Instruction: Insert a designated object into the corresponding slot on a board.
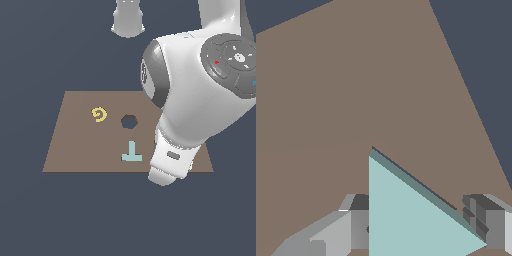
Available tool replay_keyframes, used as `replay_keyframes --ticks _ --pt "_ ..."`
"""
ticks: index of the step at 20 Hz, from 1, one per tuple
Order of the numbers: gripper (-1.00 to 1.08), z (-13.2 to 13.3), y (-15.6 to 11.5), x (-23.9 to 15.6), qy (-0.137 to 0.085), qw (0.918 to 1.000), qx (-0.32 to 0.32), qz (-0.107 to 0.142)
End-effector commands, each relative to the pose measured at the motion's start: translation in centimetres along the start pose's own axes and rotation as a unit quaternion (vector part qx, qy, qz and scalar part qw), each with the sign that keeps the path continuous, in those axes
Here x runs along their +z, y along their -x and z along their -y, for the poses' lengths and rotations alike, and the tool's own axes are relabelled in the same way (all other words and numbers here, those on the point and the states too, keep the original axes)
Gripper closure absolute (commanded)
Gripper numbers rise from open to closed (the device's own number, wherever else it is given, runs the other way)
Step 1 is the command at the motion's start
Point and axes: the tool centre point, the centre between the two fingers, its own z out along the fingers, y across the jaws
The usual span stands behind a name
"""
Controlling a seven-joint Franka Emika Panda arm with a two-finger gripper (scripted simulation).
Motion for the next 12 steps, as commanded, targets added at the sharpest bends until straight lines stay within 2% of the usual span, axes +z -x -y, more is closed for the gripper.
replay_keyframes --ticks 1,2,3,12 --pt "1.08 0.03 0.04 0.55 -0.001 1.0 -0.001 0.0" --pt "1.08 0.02 0.05 0.6 -0.001 1.0 -0.001 0.0" --pt "-0.92 0.02 0.05 0.6 -0.001 1.0 -0.001 0.0" --pt "-0.92 0.02 0.05 0.6 -0.001 1.0 -0.001 0.0"
